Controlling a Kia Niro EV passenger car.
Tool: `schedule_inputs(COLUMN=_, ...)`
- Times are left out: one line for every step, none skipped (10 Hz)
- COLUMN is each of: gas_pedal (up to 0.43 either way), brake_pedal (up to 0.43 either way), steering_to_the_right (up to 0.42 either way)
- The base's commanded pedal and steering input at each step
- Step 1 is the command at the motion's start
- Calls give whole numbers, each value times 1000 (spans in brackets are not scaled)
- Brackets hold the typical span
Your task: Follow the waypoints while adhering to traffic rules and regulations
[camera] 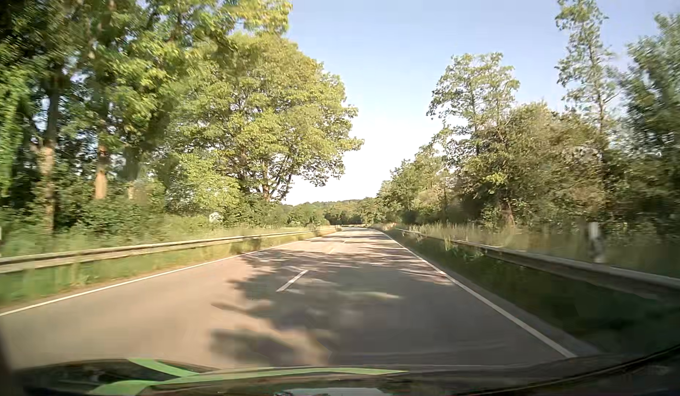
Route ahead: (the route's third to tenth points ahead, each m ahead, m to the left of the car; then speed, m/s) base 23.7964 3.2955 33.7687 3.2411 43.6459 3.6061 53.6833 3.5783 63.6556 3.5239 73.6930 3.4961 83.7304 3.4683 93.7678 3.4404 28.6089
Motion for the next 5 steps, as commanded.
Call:
schedule_inputs(gas_pedal=248, brake_pedal=0, steering_to_the_right=0)
schedule_inputs(gas_pedal=268, brake_pedal=0, steering_to_the_right=0)
schedule_inputs(gas_pedal=287, brake_pedal=0, steering_to_the_right=0)
schedule_inputs(gas_pedal=299, brake_pedal=0, steering_to_the_right=0)
schedule_inputs(gas_pedal=299, brake_pedal=0, steering_to_the_right=0)
